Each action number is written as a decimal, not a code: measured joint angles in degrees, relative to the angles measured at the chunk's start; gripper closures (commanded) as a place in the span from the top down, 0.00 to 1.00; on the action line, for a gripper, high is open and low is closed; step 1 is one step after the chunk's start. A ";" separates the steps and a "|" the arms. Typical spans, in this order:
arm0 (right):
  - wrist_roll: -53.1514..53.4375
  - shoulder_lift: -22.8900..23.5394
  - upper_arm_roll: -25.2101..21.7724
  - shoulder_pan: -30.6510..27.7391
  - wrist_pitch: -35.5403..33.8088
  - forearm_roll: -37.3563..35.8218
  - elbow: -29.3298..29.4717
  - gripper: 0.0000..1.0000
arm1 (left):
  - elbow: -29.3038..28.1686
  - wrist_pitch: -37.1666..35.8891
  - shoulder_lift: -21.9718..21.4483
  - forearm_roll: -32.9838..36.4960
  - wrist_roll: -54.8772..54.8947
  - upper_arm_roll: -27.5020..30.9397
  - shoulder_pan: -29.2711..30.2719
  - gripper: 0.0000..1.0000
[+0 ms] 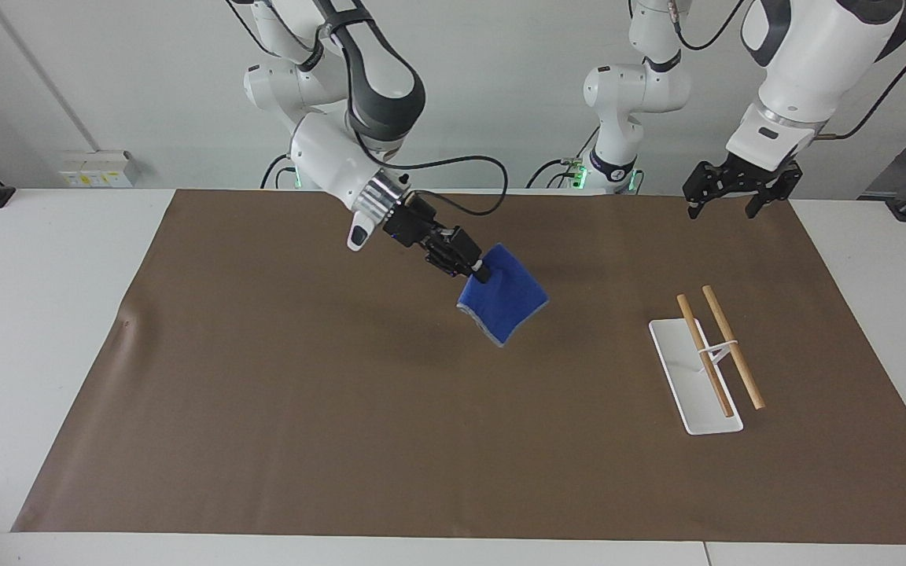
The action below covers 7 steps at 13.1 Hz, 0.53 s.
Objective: Right arm passes towel to left arm to hang
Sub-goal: 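Lift the blue towel with the right gripper toward the wooden rack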
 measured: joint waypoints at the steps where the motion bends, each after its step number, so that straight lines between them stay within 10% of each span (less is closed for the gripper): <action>1: 2.79 0.33 0.05 2.12 1.99 1.15 1.20 0.00 | -0.01 0.35 -0.04 0.00 -6.14 -0.77 -0.34 1.00; 7: 10.88 2.01 0.06 4.70 2.66 8.27 5.12 0.00 | -5.35 10.82 -1.17 -5.46 -27.73 -1.89 -0.40 1.00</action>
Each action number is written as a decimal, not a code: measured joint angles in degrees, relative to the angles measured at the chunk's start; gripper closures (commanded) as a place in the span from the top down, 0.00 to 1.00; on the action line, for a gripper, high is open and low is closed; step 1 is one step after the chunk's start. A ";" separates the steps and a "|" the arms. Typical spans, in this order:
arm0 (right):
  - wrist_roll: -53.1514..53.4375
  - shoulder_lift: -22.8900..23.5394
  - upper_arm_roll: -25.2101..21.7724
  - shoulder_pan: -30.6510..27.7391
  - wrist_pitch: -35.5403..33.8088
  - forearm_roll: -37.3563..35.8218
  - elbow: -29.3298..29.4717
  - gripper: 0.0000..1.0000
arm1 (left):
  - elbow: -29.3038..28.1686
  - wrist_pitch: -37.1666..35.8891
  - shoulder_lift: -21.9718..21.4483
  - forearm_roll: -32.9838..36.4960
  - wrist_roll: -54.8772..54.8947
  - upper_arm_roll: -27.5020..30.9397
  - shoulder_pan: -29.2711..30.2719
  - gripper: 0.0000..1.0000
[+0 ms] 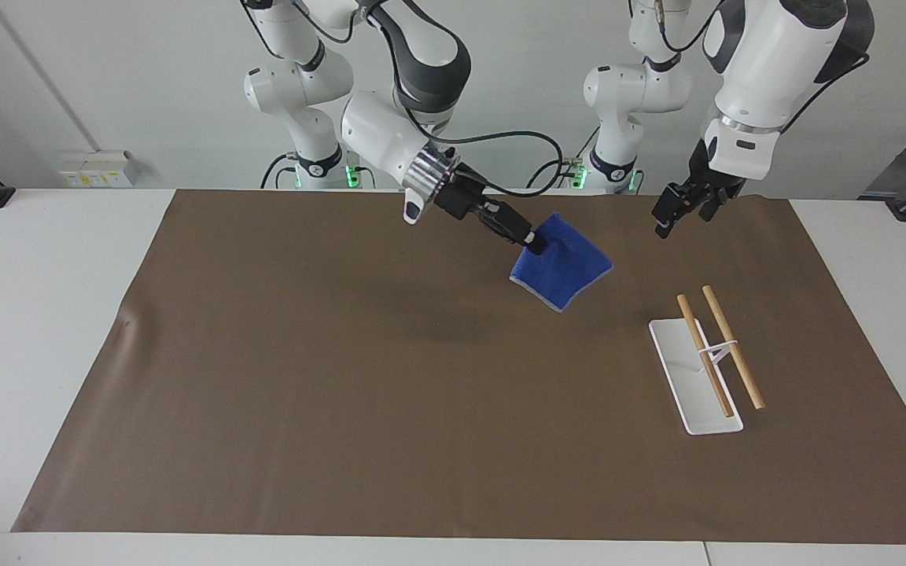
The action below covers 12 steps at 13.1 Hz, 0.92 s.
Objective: Right arm passes towel to left arm to hang
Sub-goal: 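Lift the blue towel with the right gripper toward the wooden rack, then grasp the towel with the left gripper while the right gripper holds it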
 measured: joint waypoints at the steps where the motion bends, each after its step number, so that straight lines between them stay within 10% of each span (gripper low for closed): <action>1: 0.07 0.33 0.01 0.59 0.72 0.22 0.28 0.00 | -1.07 2.98 -0.32 -1.97 -5.48 0.02 0.02 1.00; 12: 0.27 1.74 -0.01 2.55 3.41 0.38 0.94 0.00 | -11.63 34.37 -1.13 -6.97 -52.67 -5.67 0.01 1.00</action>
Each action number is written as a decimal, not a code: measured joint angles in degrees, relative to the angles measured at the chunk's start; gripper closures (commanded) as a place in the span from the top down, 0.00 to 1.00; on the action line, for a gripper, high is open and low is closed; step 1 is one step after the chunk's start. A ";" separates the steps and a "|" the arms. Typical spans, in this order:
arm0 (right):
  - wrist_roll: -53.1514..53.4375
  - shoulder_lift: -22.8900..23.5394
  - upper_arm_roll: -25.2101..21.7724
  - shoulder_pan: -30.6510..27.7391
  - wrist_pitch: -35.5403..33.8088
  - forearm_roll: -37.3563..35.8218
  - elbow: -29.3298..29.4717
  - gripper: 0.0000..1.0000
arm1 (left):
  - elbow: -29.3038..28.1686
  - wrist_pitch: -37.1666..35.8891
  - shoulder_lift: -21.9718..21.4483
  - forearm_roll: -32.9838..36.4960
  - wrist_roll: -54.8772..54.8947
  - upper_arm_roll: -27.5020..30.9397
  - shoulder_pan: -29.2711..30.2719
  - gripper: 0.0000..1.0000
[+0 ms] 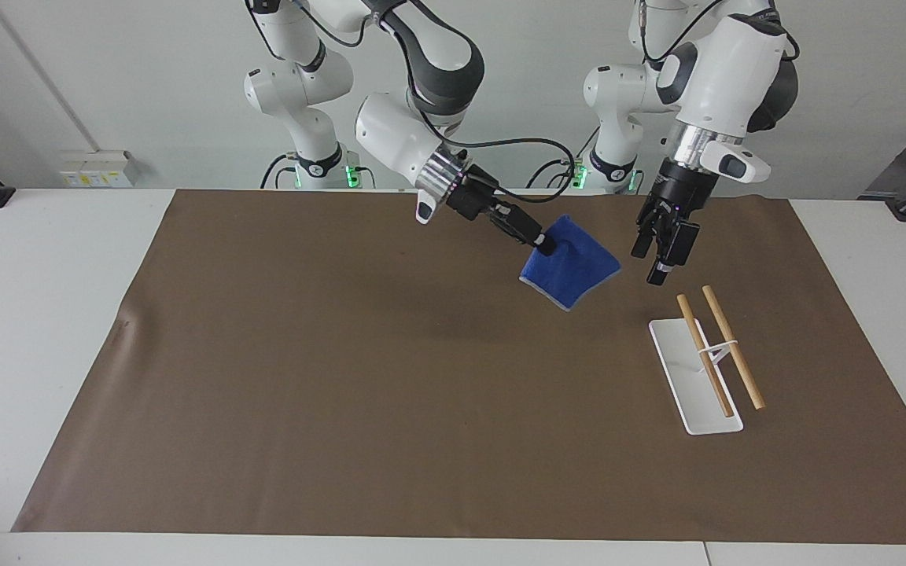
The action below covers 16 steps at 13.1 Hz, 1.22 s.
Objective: Right arm passes towel to left arm to hang
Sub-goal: 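Grasp the towel with the left gripper while the right gripper holds it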
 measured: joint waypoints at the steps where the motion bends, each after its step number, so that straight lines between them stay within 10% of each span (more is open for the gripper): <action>1: 0.01 0.20 0.01 0.25 0.16 0.00 0.02 0.00 | -0.14 0.37 0.00 0.00 -0.86 -0.73 0.00 1.00; 8: 1.14 0.31 0.00 0.28 0.17 4.64 0.56 0.00 | -3.94 3.70 0.31 -0.03 -2.15 -2.12 0.00 0.93; 12: 1.14 0.31 0.01 0.29 0.17 5.48 1.10 0.00 | -4.34 4.64 0.41 -0.04 -2.16 -2.90 0.00 0.67; 16: 1.14 0.34 0.01 0.41 0.17 5.49 1.10 0.00 | -4.33 4.71 0.41 -0.04 -1.35 -3.53 0.00 0.18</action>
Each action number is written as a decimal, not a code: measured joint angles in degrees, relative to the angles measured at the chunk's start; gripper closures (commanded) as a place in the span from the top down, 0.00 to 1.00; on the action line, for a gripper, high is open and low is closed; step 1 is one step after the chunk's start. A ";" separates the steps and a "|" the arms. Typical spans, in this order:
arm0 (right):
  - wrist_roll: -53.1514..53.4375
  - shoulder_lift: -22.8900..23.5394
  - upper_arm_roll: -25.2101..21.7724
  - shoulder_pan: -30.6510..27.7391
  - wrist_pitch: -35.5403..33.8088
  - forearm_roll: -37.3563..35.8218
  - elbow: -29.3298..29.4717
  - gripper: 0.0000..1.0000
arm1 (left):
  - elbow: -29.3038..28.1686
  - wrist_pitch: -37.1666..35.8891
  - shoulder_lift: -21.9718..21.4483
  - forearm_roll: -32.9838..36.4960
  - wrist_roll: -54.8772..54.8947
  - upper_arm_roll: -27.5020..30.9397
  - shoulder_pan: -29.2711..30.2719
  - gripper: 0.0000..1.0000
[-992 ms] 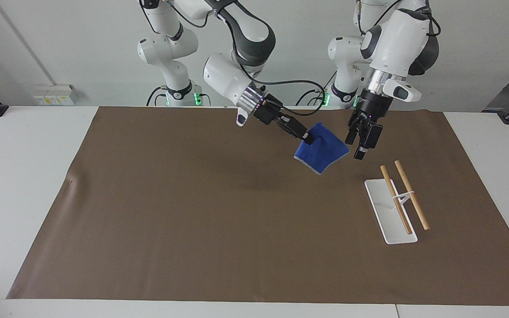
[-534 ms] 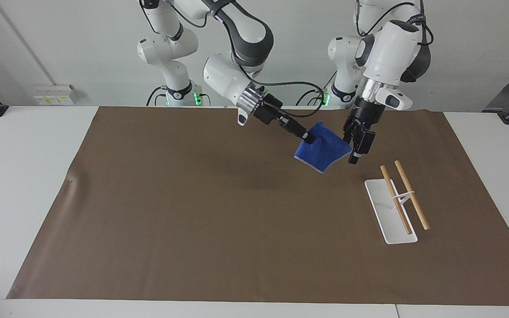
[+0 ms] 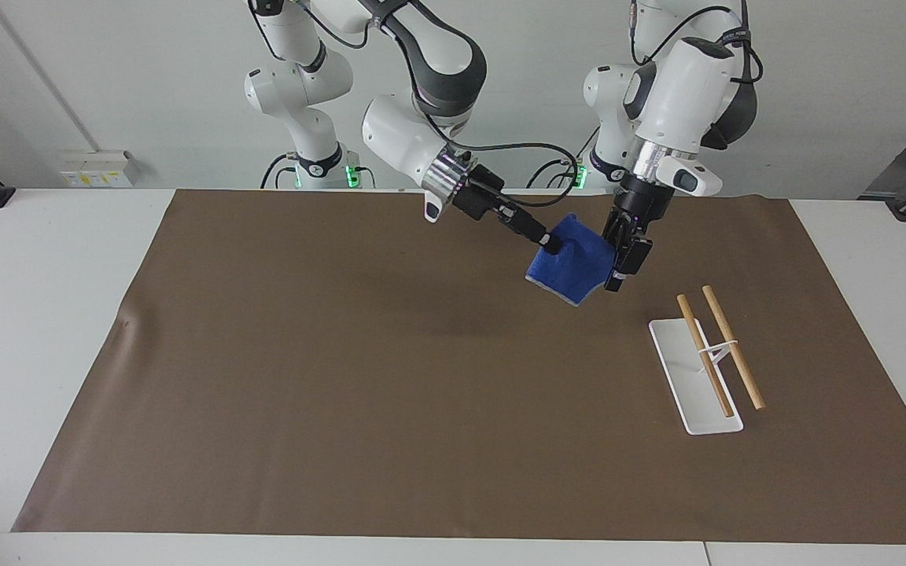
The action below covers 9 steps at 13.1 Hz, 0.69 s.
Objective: Right arm passes towel to left arm to hang
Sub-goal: 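Grasp the towel with the left gripper while the right gripper holds it, then carry the towel over the rack while the right gripper releases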
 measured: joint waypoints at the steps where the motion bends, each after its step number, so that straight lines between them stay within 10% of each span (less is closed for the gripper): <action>1: 0.00 0.00 0.00 0.07 0.00 0.00 0.00 0.00 | 0.00 0.03 0.00 0.00 0.69 0.02 0.04 0.03; 6: 0.00 0.08 -0.01 0.15 0.00 0.00 0.01 0.05 | 0.11 0.33 0.01 0.00 3.06 0.19 0.78 0.00; 8: -0.08 0.24 -0.04 0.13 0.25 0.00 0.00 0.76 | 0.22 0.52 0.04 0.00 4.57 0.39 1.24 0.00; 9: -0.61 0.36 -0.06 0.12 1.04 -0.01 -0.02 0.90 | 0.23 0.52 0.05 0.00 6.05 0.40 1.58 0.00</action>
